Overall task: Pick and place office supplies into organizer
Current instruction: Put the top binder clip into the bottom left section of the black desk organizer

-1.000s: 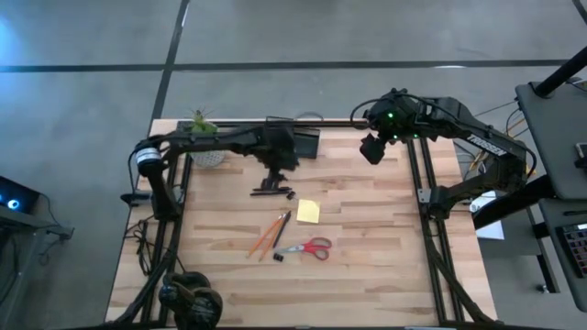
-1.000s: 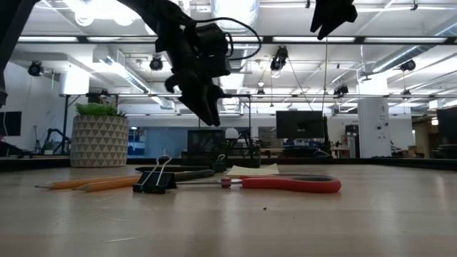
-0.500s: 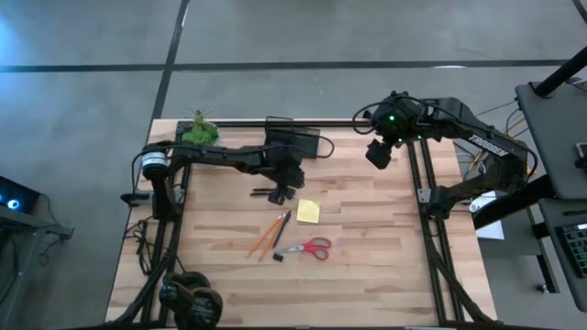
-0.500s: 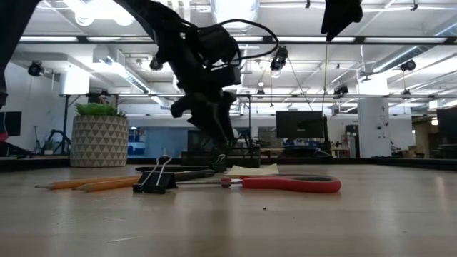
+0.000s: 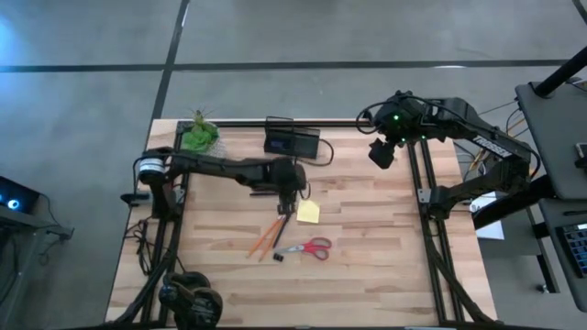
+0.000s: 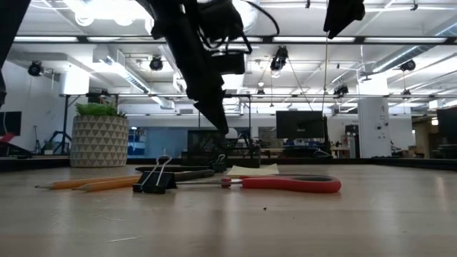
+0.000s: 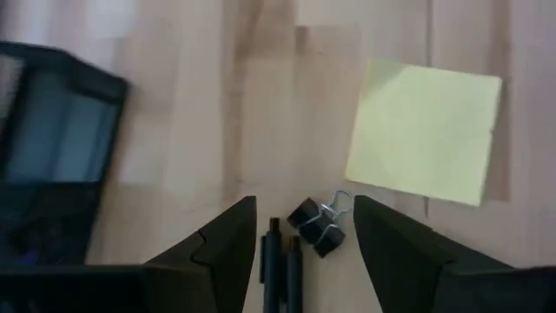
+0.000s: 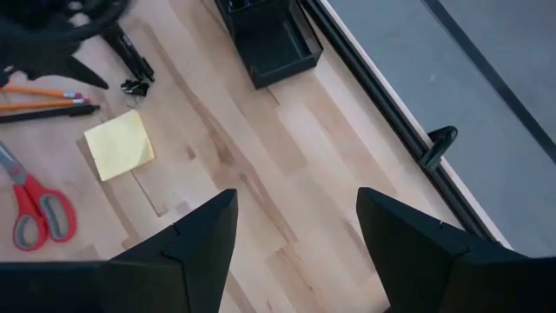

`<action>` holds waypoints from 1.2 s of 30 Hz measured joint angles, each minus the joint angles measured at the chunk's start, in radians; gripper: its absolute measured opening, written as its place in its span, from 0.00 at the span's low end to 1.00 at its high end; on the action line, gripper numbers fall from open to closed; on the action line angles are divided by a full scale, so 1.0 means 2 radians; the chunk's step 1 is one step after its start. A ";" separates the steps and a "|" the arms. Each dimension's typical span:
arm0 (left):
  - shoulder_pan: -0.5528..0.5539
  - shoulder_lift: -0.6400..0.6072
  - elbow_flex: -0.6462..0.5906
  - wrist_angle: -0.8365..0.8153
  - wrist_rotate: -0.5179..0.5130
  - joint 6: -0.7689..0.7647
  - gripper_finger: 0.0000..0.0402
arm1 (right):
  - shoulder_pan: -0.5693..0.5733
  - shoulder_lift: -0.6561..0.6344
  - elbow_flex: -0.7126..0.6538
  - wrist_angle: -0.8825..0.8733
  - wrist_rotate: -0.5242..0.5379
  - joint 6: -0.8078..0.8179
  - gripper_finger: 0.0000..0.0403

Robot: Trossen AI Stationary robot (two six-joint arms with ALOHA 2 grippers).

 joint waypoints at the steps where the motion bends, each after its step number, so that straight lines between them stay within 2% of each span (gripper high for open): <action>1: -0.009 0.000 0.000 -0.001 -0.020 -0.016 0.44 | 0.000 0.000 0.000 0.000 0.000 -0.002 0.58; 5: -0.033 0.004 0.000 -0.003 -0.038 -0.093 0.44 | 0.000 0.000 0.000 0.001 0.001 -0.006 0.58; 8: -0.044 0.014 0.000 0.001 -0.050 -0.124 0.44 | 0.000 0.000 0.000 0.003 0.001 -0.004 0.58; 11: -0.052 0.026 -0.001 0.000 -0.080 -0.126 0.44 | 0.000 0.000 0.000 0.002 0.015 0.010 0.58; 14: -0.055 0.036 -0.001 0.001 -0.084 -0.138 0.44 | 0.000 -0.002 0.000 -0.005 0.043 0.020 0.58; 19: -0.062 0.040 -0.002 0.004 -0.105 -0.164 0.44 | 0.001 -0.019 0.000 -0.016 0.051 0.017 0.57; 28: -0.075 0.039 -0.002 0.001 -0.103 -0.166 0.44 | 0.001 -0.083 -0.001 -0.023 0.054 -0.007 0.57; 32: -0.073 0.039 -0.001 0.005 -0.105 -0.211 0.44 | 0.001 -0.105 -0.005 -0.023 0.066 -0.007 0.57; 36: -0.070 0.039 -0.001 0.004 -0.106 -0.217 0.44 | 0.001 -0.117 -0.010 -0.025 0.069 -0.010 0.57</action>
